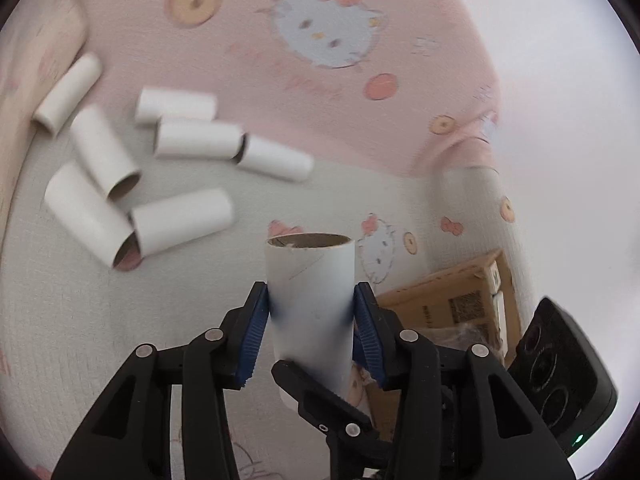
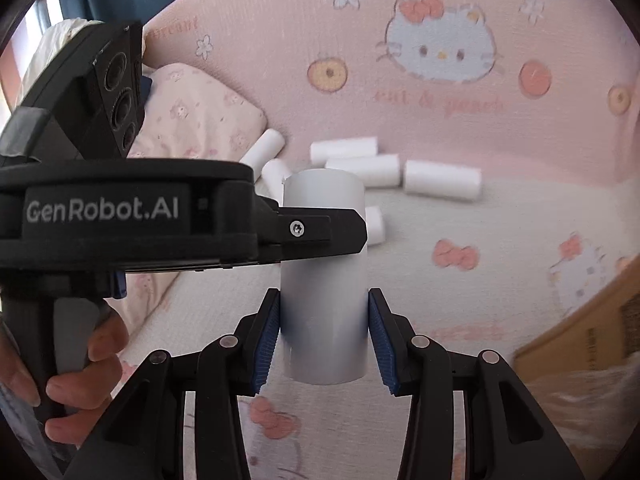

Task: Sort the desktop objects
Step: 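Lift the white tube with the right gripper and carry it toward the box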

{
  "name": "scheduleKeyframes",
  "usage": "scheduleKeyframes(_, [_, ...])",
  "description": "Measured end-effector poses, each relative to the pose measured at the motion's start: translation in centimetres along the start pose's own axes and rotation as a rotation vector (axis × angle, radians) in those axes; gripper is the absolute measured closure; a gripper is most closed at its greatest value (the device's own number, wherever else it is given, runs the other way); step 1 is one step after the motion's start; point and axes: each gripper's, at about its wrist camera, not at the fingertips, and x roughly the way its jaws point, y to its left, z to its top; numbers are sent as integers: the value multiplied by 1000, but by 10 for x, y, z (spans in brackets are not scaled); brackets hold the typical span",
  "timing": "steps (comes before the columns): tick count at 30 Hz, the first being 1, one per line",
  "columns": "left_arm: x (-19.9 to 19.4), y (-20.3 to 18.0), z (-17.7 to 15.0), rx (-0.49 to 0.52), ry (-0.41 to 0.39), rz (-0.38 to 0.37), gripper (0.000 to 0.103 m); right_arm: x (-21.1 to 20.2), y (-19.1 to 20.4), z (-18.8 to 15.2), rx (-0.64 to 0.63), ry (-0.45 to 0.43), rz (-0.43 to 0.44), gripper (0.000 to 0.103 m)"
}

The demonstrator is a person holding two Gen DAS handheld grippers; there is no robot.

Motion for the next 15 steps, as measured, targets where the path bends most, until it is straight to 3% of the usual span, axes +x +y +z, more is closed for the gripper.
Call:
scheduleKeyframes(5, [-5,-25,3,100,-6,19,56,-14,-8,5,22,-23,6,62])
scheduleKeyframes(10, [-11,-47,9,122,21,-66,56,-34,-21,12,66,-80,23,62])
scheduleKeyframes(15, [-22,-91,21,205,5,-119,56,-80,-26,31,10,-150,-46,62])
